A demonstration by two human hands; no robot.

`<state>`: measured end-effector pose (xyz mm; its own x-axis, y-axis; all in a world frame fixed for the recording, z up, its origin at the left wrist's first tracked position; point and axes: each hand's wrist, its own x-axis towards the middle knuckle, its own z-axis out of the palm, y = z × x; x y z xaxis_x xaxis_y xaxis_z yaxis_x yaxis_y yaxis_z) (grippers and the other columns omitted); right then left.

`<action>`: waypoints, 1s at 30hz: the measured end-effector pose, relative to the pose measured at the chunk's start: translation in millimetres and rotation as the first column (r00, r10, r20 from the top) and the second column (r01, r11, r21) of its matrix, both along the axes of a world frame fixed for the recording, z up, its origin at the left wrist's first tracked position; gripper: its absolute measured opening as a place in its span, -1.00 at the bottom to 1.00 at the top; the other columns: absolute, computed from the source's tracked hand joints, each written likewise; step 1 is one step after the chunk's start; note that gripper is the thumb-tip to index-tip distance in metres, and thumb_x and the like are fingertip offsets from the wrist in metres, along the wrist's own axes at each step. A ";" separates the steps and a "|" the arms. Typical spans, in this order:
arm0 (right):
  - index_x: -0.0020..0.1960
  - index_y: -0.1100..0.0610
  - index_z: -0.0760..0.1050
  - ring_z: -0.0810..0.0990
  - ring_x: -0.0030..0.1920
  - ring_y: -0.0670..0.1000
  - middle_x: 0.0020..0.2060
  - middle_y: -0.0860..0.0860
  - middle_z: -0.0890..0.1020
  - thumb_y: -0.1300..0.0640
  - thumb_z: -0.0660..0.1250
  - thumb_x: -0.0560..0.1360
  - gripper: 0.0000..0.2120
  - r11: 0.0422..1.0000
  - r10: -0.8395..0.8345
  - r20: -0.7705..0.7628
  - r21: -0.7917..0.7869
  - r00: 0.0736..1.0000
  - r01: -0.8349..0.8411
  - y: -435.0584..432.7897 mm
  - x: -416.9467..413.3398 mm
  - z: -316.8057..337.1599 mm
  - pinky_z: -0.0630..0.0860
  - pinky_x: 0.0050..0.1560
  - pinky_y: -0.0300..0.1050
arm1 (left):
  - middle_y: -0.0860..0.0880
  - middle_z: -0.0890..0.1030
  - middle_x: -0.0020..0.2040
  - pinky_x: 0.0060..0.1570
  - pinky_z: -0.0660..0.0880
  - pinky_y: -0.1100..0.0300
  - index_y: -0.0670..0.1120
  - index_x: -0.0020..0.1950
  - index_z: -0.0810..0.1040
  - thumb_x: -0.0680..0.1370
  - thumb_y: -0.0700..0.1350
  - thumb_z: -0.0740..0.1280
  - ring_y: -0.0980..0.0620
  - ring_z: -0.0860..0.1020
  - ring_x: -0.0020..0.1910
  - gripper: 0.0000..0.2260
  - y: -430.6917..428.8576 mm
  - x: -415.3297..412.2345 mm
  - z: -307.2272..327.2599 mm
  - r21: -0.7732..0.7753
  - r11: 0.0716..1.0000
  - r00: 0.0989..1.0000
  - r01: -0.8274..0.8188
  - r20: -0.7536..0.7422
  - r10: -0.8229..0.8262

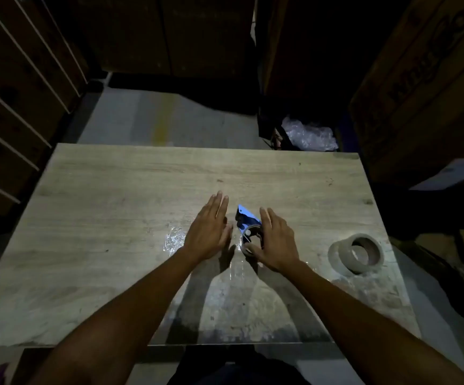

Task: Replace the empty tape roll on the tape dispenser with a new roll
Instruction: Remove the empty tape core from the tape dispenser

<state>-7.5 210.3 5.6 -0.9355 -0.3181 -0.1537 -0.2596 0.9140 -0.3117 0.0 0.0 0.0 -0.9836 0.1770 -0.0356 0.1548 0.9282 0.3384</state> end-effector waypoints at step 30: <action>0.33 -0.13 0.39 0.55 -0.08 -0.05 0.07 -0.06 0.41 -0.16 0.48 0.36 -0.42 0.922 -0.124 0.214 -0.337 0.969 0.193 -15.7 -7.4 -9.6 0.47 -0.15 -0.23 | -0.09 0.68 0.09 0.02 0.61 0.24 -0.16 0.15 0.69 0.51 -0.34 0.34 0.02 0.66 0.00 -0.73 38.2 2.0 -19.6 0.608 0.622 0.868 -0.493 0.386 0.312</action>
<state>-14.9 194.5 -3.9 -0.9439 -0.2334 -0.2338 -0.0272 0.7602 -0.6492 2.0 38.2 -19.6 -0.9397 -0.1711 -0.2962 -0.3404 0.3821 0.8592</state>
